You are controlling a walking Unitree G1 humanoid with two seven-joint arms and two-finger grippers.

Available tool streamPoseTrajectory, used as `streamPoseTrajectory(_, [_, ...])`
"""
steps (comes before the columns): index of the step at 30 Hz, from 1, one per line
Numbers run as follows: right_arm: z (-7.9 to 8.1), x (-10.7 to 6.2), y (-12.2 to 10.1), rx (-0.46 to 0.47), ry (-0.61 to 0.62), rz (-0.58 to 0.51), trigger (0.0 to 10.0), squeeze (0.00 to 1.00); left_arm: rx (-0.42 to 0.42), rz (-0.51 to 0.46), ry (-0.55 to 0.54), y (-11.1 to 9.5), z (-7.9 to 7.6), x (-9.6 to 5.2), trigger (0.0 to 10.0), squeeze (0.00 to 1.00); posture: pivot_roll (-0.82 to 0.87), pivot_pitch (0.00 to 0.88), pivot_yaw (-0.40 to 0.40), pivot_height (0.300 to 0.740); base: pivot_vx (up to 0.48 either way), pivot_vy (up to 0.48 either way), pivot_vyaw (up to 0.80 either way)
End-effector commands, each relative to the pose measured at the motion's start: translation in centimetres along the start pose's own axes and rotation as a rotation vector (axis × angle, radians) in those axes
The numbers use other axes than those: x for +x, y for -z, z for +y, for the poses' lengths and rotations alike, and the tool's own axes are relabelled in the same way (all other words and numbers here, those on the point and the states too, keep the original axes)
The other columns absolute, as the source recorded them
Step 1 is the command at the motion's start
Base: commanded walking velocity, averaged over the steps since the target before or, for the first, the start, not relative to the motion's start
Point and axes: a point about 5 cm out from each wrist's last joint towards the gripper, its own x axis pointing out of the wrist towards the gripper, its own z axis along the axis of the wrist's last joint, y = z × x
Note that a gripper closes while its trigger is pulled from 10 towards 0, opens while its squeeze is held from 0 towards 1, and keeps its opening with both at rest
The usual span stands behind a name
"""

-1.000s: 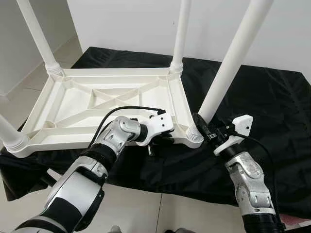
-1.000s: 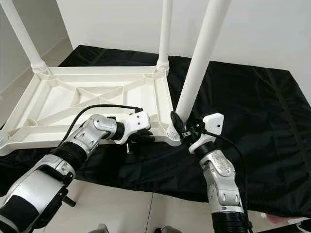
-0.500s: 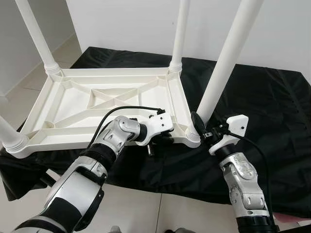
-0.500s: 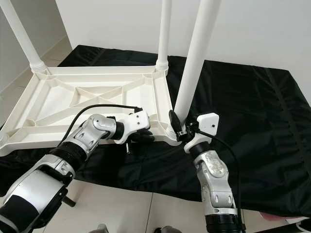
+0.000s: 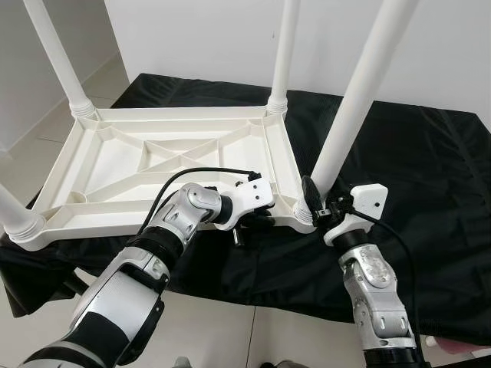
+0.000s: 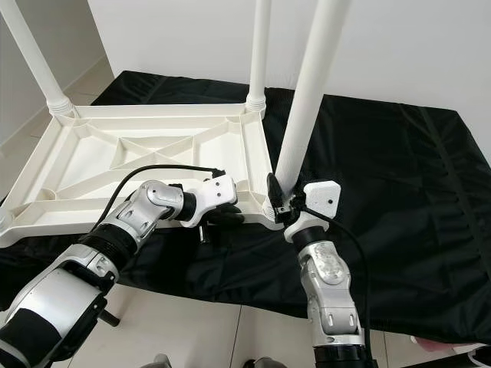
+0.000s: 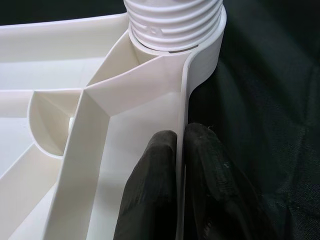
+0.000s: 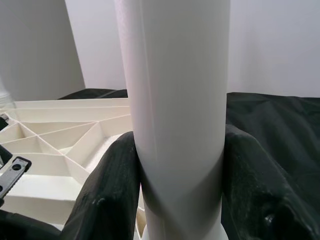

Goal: Building children table

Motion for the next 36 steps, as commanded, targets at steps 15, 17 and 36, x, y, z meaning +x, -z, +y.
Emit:
streamPoseTrajectory(15, [-0.5, -1.0, 1.6, -0.022, 0.162, 0.104, 10.0, 0.00, 0.029, -0.011, -0.038, -0.8, 0.9, -0.6, 10.0, 0.00, -0.07, 0.042, 0.004, 0.740, 0.000, 0.000, 0.00])
streamPoseTrajectory(17, [-0.6, -1.1, 1.7, -0.027, 0.181, 0.109, 10.0, 0.00, 0.030, -0.010, -0.037, -0.8, 0.9, -0.6, 10.0, 0.00, -0.07, 0.042, 0.004, 0.740, 0.000, 0.000, 0.00])
streamPoseTrajectory(36, [-1.0, -1.1, 2.6, -0.081, 0.394, 0.188, 10.0, 0.00, 0.032, -0.014, -0.034, -0.9, 0.7, -0.5, 10.0, 0.00, -0.06, 0.021, -0.003, 0.740, 0.000, 0.000, 0.00])
